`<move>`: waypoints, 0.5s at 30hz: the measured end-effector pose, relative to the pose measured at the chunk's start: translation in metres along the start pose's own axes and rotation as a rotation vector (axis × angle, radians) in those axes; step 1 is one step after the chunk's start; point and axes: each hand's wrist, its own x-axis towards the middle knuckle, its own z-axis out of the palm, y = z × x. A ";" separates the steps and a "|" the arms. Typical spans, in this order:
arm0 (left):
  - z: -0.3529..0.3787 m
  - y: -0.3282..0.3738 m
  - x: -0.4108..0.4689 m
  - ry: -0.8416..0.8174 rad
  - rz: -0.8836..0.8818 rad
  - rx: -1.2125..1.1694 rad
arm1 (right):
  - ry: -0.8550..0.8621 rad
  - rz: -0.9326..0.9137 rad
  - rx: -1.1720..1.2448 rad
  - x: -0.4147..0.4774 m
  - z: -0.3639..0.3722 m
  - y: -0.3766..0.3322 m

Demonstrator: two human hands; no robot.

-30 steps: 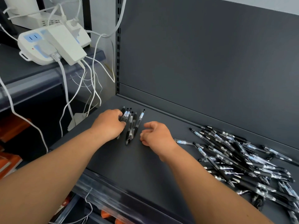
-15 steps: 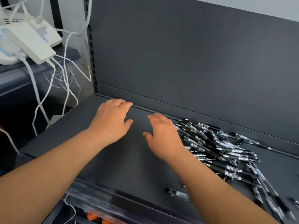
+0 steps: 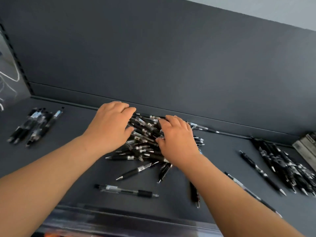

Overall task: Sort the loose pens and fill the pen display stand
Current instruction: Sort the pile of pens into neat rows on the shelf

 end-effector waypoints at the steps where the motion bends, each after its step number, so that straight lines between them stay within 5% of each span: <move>1: 0.001 0.012 0.003 -0.004 0.012 0.009 | -0.003 0.010 -0.002 -0.005 -0.002 0.011; 15: 0.022 0.158 0.025 -0.068 0.228 -0.074 | -0.075 0.314 -0.011 -0.076 -0.024 0.180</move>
